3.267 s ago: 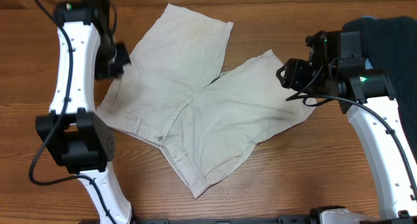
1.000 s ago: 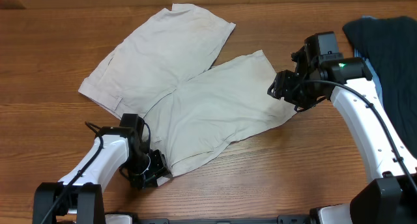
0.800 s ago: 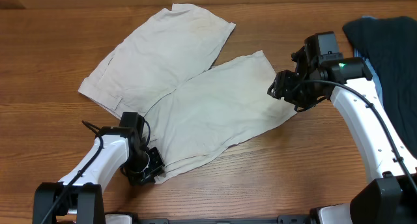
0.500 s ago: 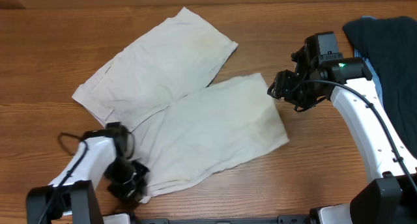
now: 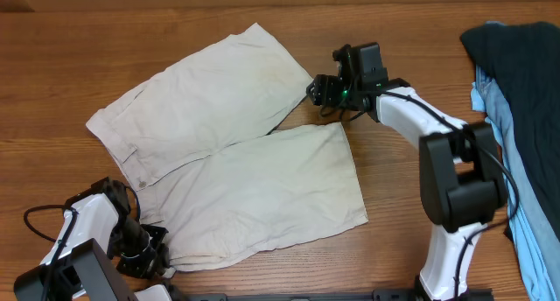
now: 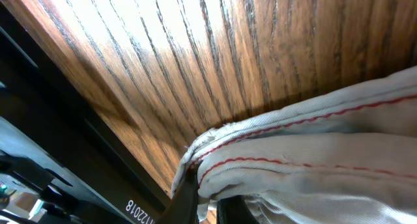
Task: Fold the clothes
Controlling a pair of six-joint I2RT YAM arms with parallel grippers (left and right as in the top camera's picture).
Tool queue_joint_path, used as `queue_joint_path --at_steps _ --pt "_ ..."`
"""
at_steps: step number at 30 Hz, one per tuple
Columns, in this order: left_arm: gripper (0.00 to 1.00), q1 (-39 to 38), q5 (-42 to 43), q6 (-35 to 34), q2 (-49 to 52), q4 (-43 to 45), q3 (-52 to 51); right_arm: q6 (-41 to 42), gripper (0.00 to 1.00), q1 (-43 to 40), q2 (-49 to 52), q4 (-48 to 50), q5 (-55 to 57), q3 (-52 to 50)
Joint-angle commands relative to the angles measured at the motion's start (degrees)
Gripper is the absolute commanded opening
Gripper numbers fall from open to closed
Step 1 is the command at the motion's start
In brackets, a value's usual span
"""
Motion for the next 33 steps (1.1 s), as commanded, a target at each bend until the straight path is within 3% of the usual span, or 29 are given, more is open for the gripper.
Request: queue_joint_path --at_steps 1,11,13,14,16,24,30,32,33 --pt "0.04 0.57 -2.29 0.33 -0.46 0.94 -0.17 3.19 0.72 -0.76 2.93 4.17 -3.10 0.17" --pt "0.04 0.57 -2.27 0.76 -0.46 0.94 -0.15 10.64 0.67 1.49 8.33 15.39 -6.21 0.17" --pt "0.04 0.57 -2.29 0.76 -0.46 0.96 -0.15 10.62 0.46 1.51 8.33 17.97 -6.21 0.17" --pt "0.04 0.57 -2.27 0.74 -0.46 0.98 -0.15 10.62 0.23 1.25 8.33 19.93 -5.95 0.22" --pt "0.04 0.57 -2.27 0.87 -0.46 0.94 -0.15 10.69 0.04 -0.44 8.33 23.02 -5.81 0.24" --pt "0.04 0.57 -1.22 1.64 -0.46 1.03 -0.13 10.62 0.04 -11.91 8.33 25.22 -8.35 0.26" --pt "0.05 0.57 3.37 5.86 -0.46 3.26 -0.13 10.36 0.04 -20.06 7.34 21.29 -11.06 0.26" --pt "0.31 0.57 5.99 9.44 -0.46 5.05 0.02 9.94 0.04 -21.88 6.56 20.65 -12.35 0.26" --pt "0.50 0.57 7.82 11.69 -0.46 5.75 0.42 9.66 0.04 -23.04 5.68 19.76 -12.31 0.26"
